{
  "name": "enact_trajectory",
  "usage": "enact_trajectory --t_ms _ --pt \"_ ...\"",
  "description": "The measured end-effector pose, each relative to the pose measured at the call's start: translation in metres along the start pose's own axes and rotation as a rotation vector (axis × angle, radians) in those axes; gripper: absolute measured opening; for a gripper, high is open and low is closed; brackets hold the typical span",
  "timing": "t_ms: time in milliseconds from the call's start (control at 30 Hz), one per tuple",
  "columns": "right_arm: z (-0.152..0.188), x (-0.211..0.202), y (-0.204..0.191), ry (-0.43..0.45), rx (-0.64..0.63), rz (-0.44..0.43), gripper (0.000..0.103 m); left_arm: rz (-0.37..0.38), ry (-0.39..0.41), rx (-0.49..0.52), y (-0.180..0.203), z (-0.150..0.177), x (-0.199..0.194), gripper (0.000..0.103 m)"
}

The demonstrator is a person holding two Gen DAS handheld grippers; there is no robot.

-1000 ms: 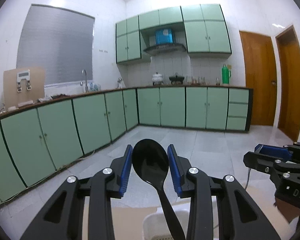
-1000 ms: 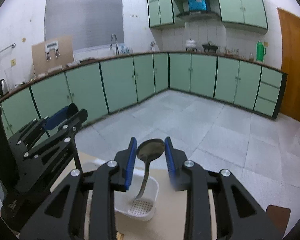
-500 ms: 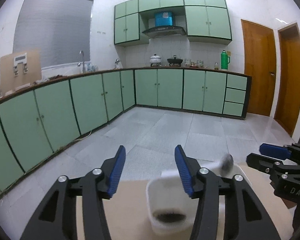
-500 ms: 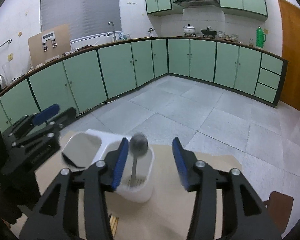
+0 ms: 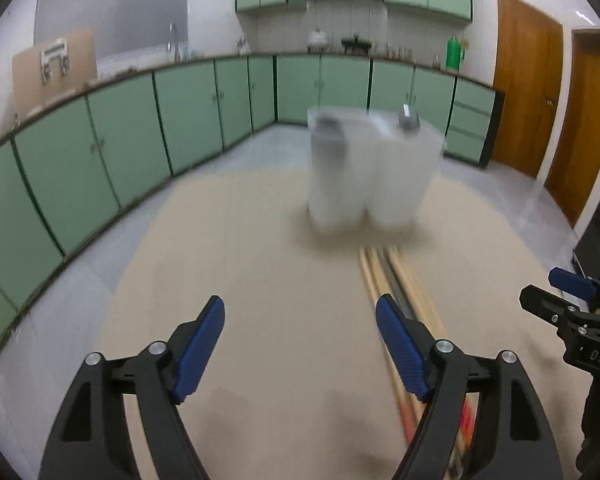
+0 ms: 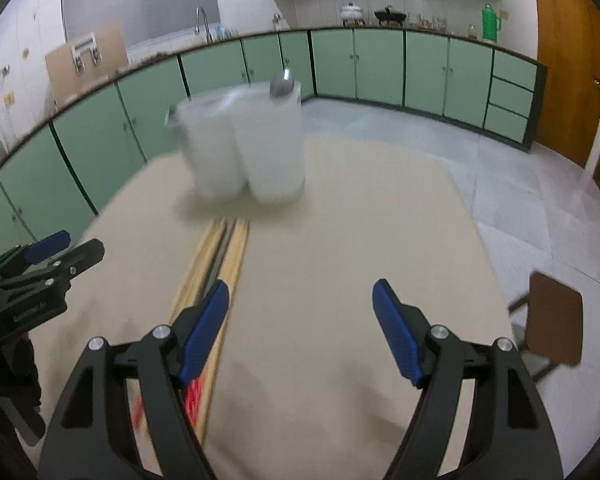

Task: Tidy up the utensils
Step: 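Lower the silver spoon into the holder with the right tool while the left tool drops the black spoon in, then grasp a plain wooden chopstick with the right tool while the left tool grasps a red chopstick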

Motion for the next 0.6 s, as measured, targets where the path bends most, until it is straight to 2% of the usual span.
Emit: enact_trajectory --t_ms 133,267,400,600 --pt "0.048 -0.008 -0.015 -0.063 -0.012 -0.006 0.072 -0.01 -0.09 0.003 -0.002 0.051 -0.008 0.079" --pt "0.081 -0.013 -0.024 -0.116 -0.024 -0.016 0.072 -0.026 -0.143 0.021 -0.004 0.081 -0.013 0.079" --pt "0.093 -0.012 -0.034 -0.15 -0.037 -0.035 0.072 -0.031 -0.175 0.022 -0.005 0.097 -0.017 0.08" --pt "0.091 -0.01 -0.043 -0.143 -0.076 -0.021 0.071 -0.032 -0.19 0.028 -0.006 0.11 -0.018 0.081"
Point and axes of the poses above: each gripper's, at about its wrist camera, not at the fingertips, and x roughly the way its jaws point, y to its right, z to its underside, the point moved 8 cm from there along x, roughly the way its jaws point, and after that the axes turned 5 degrees about -z, right-handed, at the moved point
